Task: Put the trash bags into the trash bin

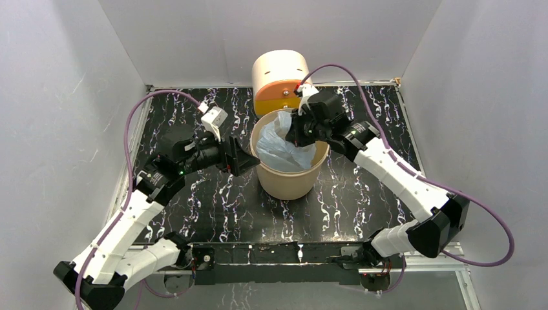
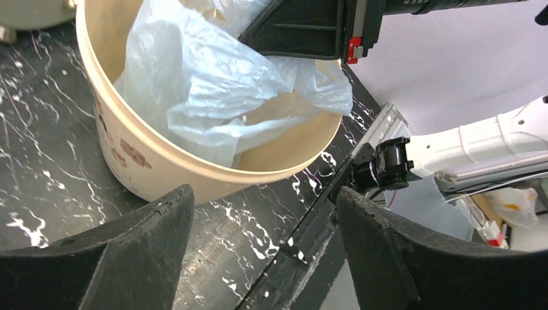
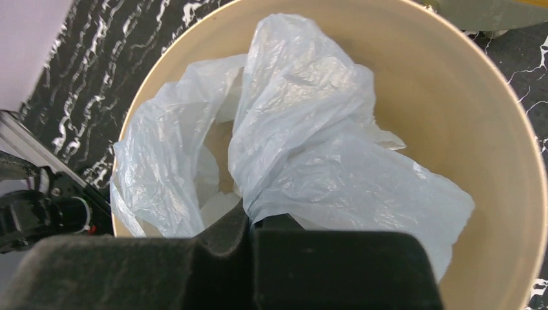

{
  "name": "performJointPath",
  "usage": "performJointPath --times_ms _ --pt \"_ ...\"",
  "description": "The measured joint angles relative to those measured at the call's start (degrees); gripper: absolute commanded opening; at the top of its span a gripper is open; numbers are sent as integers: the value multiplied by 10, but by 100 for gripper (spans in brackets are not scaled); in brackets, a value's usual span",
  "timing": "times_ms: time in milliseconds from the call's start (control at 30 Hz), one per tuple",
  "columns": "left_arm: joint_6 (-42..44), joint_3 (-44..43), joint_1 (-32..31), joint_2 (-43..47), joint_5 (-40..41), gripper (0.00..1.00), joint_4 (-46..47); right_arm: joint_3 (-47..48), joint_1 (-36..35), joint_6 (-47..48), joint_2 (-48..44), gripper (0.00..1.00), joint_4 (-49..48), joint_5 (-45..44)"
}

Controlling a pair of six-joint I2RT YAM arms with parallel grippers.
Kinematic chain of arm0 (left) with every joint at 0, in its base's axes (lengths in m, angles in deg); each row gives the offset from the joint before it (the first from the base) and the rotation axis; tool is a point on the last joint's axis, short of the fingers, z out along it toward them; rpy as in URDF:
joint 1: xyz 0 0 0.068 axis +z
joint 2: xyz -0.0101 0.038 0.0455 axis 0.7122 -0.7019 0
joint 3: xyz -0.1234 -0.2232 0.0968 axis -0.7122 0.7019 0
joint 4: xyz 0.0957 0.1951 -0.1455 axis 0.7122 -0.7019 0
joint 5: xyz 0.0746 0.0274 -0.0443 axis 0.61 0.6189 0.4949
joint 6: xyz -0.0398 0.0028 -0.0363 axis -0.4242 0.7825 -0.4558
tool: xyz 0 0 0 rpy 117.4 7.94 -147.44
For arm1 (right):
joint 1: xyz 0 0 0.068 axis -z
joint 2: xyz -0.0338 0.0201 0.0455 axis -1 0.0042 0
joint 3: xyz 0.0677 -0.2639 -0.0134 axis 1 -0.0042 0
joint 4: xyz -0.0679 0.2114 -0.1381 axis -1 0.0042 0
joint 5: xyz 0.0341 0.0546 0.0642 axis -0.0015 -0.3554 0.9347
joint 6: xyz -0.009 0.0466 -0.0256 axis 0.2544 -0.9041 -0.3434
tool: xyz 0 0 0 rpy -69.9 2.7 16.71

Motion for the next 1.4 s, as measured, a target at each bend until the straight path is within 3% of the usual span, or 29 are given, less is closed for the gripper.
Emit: performJointPath --times_ms 367,433,833,967,1067,1233,1400 --pt "43 -25 0 -36 -5 78 2 -11 69 -56 -59 10 -38 79" --pt "45 -29 0 -42 -12 75 5 -11 73 -63 -66 11 -42 94" --pt "113 -132 -2 -120 -89 73 66 -44 74 -118 -95 19 -85 173" --pt "135 -145 -25 -154 -99 69 76 -81 74 -156 -118 22 -125 181" --pt "151 -146 -56 -175 -93 70 75 -115 74 -197 -139 35 -158 180" --pt "184 -146 -99 -179 -61 71 76 -170 74 -254 -173 36 -211 179" --pt "199 -146 -102 -182 -46 70 75 -171 74 -286 -176 35 -238 181"
